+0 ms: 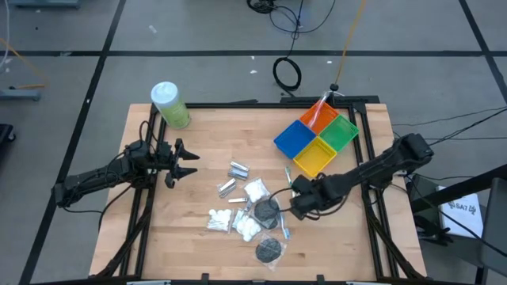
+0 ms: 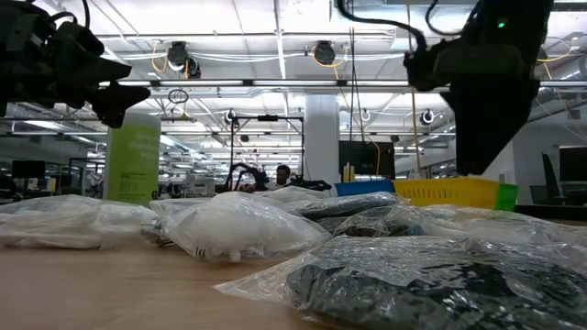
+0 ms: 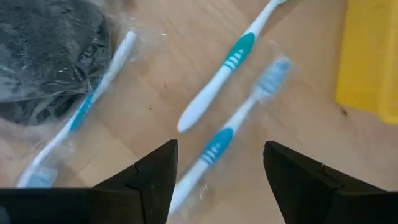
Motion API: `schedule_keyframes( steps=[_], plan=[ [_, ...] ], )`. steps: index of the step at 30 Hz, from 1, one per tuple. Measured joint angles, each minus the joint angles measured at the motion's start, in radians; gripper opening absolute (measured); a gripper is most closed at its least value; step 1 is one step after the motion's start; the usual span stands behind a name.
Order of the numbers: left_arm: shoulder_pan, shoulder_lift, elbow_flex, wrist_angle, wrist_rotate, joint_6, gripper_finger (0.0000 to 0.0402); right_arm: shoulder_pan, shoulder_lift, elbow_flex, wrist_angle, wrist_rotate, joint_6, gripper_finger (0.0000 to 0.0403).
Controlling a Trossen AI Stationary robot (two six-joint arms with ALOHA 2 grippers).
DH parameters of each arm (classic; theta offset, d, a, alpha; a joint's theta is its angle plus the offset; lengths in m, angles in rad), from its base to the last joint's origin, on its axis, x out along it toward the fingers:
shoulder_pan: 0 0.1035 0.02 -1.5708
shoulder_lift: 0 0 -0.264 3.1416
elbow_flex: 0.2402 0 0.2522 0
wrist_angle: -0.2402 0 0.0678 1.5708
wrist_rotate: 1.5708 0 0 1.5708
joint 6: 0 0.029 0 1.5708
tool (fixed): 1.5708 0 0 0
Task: Pick & Place Travel size toiletries
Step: Put the right blue toothbrush into the orange bin
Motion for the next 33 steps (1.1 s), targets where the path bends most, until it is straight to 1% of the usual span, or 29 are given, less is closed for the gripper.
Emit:
schedule_keyframes(
  steps=[5,12,19,22,25,28,33],
  plan=[
    [0.0,0.0,0.0,0.0,0.0,0.0,0.0239,-0.02,0.075,0.0,0.019,-0.011,-0.014,0.0224],
    [0.0,0.0,0.0,0.0,0.0,0.0,0.0239,-0.023,0.146,-0.013,0.04,-0.016,-0.01,0.0224],
    [0.0,0.0,0.0,0.0,0.0,0.0,0.0239,-0.029,0.148,-0.054,0.125,-0.079,0.003,0.0218],
    [0.0,0.0,0.0,0.0,0.0,0.0,0.0239,-0.029,0.145,-0.062,0.124,-0.083,0.014,0.0198],
    [0.0,0.0,0.0,0.0,0.0,0.0,0.0239,-0.029,0.143,-0.063,0.122,-0.085,0.015,0.0168],
    [0.0,0.0,0.0,0.0,0.0,0.0,0.0239,-0.029,0.134,-0.064,0.125,-0.088,0.013,0.0131],
    [0.0,0.0,0.0,0.0,0.0,0.0,0.0239,-0.027,0.081,-0.069,0.106,-0.141,-0.01,0.0061]
  ],
)
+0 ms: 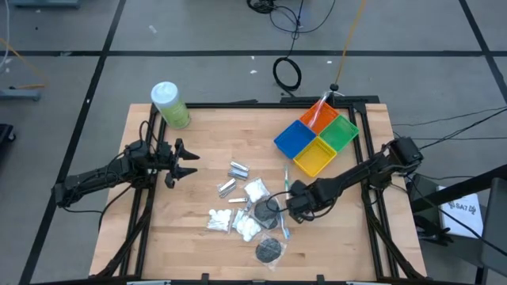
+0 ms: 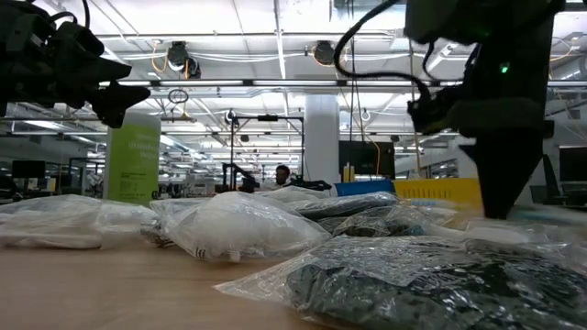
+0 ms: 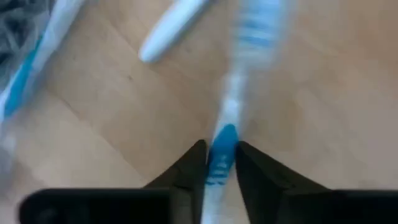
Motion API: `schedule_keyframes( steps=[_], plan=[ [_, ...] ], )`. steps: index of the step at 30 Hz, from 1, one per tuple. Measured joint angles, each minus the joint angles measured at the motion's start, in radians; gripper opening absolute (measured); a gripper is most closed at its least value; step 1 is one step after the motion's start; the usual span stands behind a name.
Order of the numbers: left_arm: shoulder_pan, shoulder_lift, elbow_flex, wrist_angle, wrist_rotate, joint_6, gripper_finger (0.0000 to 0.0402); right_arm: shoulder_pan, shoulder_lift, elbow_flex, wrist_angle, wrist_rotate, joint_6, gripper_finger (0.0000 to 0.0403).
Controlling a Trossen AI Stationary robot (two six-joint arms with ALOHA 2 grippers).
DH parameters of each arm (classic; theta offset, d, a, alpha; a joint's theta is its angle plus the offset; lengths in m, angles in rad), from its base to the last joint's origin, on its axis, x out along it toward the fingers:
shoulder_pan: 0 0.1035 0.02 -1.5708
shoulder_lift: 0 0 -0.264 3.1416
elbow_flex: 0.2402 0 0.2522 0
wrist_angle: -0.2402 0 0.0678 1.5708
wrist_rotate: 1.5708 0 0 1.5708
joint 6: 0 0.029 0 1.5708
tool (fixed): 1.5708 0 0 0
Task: Pick & Place Travel size toiletries
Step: Put the right blue toothbrush into the orange bin
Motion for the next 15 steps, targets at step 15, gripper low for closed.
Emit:
schedule_keyframes(
  steps=[15],
  plan=[
    [0.0,0.0,0.0,0.0,0.0,0.0,0.0239,-0.005,-0.368,0.003,0.191,0.38,-0.153,0.002]
  ],
)
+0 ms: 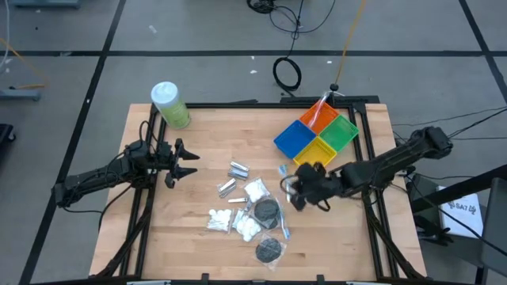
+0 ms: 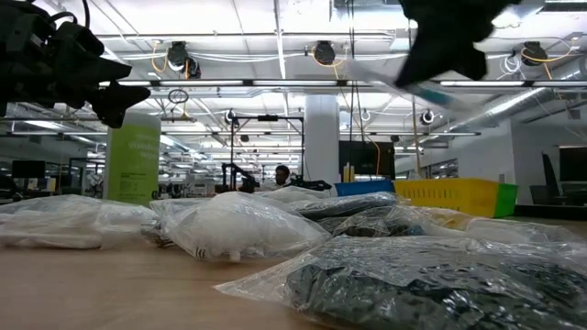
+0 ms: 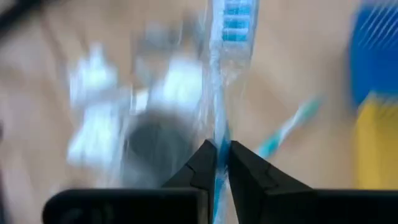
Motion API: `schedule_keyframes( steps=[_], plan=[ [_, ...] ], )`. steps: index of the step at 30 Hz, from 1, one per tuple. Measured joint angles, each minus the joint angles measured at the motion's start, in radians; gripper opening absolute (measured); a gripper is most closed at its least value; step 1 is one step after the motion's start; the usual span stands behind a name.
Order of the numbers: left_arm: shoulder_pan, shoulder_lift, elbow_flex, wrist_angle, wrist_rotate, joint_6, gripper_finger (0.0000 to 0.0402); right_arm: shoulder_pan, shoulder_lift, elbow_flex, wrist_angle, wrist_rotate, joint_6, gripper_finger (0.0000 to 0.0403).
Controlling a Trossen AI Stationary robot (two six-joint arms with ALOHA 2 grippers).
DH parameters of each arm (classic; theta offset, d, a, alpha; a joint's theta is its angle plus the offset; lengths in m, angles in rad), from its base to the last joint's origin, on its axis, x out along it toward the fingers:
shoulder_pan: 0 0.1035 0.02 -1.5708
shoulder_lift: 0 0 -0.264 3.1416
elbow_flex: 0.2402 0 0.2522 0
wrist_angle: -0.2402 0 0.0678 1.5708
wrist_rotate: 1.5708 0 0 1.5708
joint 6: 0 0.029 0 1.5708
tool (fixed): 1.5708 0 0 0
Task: Pick & Place Travel size toiletries
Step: Put the right blue toothbrush into the orange bin
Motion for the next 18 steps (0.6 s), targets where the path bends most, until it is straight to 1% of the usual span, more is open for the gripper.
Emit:
schedule_keyframes(
  steps=[3,6,9,11,13,15,18],
  plan=[
    [0.0,0.0,0.0,0.0,0.0,0.0,0.0239,-0.046,-0.04,-0.023,0.091,0.144,-0.113,0.0011],
    [0.0,0.0,0.0,0.0,0.0,0.0,0.0239,-0.116,-0.069,-0.074,0.21,0.221,-0.234,0.0013],
    [0.0,0.0,0.0,0.0,0.0,0.0,0.0239,-0.206,-0.094,-0.158,0.329,0.304,-0.298,0.0018],
    [0.0,0.0,0.0,0.0,0.0,0.0,0.0239,-0.275,-0.106,-0.231,0.448,0.358,-0.333,0.0018],
    [0.0,0.0,0.0,0.0,0.0,0.0,0.0239,-0.354,-0.116,-0.324,0.59,0.381,-0.38,0.0017],
    [0.0,0.0,0.0,0.0,0.0,0.0,0.0239,-0.436,-0.12,-0.411,0.74,0.382,-0.435,0.0016],
    [0.0,0.0,0.0,0.0,0.0,0.0,0.0239,-0.558,-0.121,-0.509,0.923,0.386,-0.496,0.0016]
  ],
)
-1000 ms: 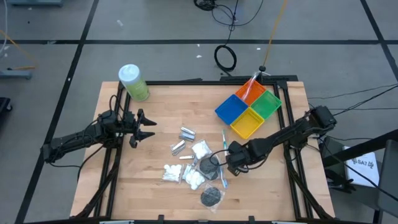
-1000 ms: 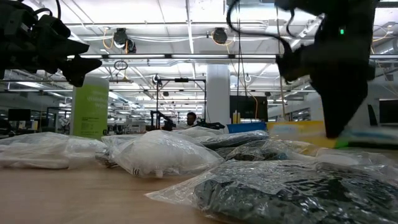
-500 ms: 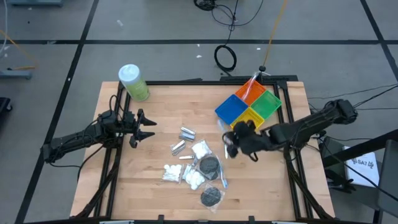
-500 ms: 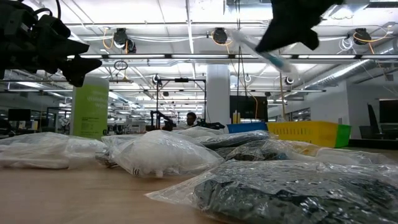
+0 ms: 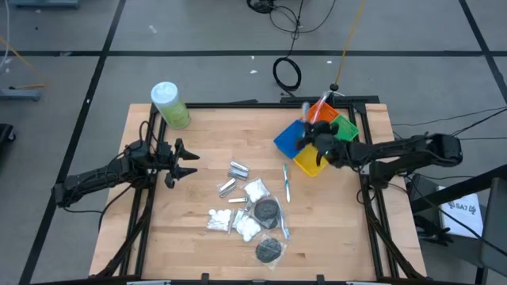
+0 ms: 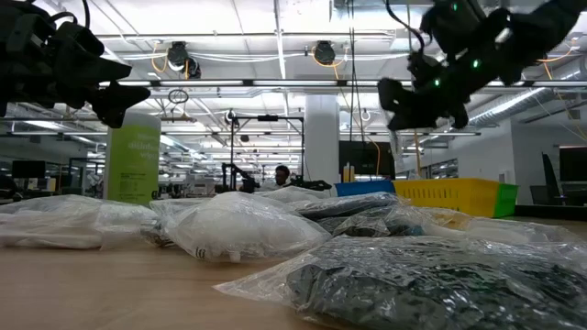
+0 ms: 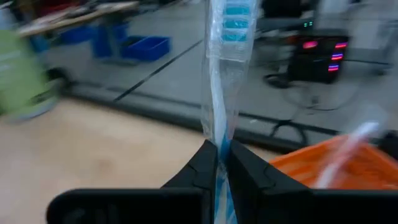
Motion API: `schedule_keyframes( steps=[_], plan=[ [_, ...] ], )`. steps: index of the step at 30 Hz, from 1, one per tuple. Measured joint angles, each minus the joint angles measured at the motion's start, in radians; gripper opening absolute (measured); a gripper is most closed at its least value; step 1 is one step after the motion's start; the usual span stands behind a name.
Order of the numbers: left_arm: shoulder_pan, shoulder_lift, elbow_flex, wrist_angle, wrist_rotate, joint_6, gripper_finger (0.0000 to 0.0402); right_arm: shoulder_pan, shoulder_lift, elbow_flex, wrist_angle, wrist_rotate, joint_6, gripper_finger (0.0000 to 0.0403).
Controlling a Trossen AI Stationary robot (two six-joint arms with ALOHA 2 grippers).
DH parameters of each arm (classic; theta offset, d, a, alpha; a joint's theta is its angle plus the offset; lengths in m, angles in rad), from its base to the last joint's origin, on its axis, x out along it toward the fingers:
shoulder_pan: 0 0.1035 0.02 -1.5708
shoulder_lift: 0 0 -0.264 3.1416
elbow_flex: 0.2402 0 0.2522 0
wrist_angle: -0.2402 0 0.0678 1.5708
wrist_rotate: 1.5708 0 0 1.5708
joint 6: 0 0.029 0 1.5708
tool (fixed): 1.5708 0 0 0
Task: Pick & Place Travel size toiletries
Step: Put the right blue toothbrush into the orange bin, then put the green toothbrush into the orange bin
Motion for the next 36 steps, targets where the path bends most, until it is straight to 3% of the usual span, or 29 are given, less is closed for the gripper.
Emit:
schedule_keyframes(
  steps=[6,14,17,26,33,36],
  plan=[
    [0.0,0.0,0.0,0.0,0.0,0.0,0.0239,-0.188,-0.001,-0.079,0.21,0.0,-0.066,0.0016],
    [0.0,0.0,0.0,0.0,0.0,0.0,0.0239,-0.364,0.058,-0.115,0.219,-0.009,-0.022,0.0017],
    [0.0,0.0,0.0,0.0,0.0,0.0,0.0239,-0.407,0.103,-0.126,0.237,-0.07,0.032,0.002],
    [0.0,0.0,0.0,0.0,0.0,0.0,0.0239,-0.442,0.211,-0.129,0.34,-0.163,0.045,0.0038],
    [0.0,0.0,0.0,0.0,0.0,0.0,0.0239,-0.432,0.21,-0.129,0.342,-0.267,0.02,0.0107],
    [0.0,0.0,0.0,0.0,0.0,0.0,0.0239,-0.423,0.21,-0.129,0.343,-0.263,-0.002,0.0139]
  ],
)
